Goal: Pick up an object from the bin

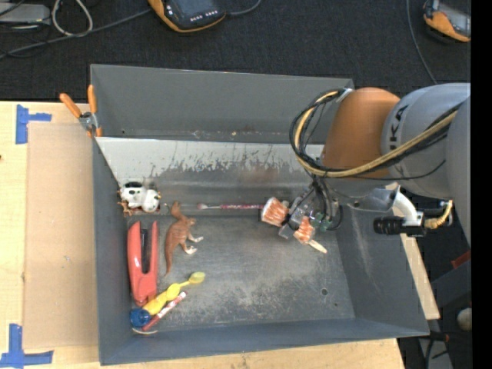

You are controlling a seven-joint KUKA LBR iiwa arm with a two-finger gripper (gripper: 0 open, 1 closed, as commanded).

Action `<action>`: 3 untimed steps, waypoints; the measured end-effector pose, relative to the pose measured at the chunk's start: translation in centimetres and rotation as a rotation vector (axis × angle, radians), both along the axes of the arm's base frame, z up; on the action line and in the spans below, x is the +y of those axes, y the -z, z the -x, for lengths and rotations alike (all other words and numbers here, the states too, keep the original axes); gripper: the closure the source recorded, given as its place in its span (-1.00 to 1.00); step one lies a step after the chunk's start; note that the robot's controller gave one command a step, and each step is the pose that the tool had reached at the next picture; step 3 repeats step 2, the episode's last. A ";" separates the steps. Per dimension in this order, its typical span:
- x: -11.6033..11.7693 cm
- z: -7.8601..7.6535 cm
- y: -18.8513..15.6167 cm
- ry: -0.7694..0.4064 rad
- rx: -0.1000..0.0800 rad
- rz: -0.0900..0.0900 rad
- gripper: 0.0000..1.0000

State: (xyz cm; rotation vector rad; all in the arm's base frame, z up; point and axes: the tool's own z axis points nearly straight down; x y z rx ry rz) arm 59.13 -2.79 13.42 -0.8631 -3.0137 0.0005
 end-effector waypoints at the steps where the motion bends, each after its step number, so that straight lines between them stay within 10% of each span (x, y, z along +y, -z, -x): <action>1: -0.1 0.7 -2.0 -0.005 0.012 0.000 1.00; 2: 0.0 0.3 -9.9 0.000 0.004 0.001 1.00; 3: 0.0 0.3 -9.9 0.000 0.004 0.001 1.00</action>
Offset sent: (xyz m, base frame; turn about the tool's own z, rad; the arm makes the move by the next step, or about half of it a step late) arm -0.0034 0.0004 0.0970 0.0025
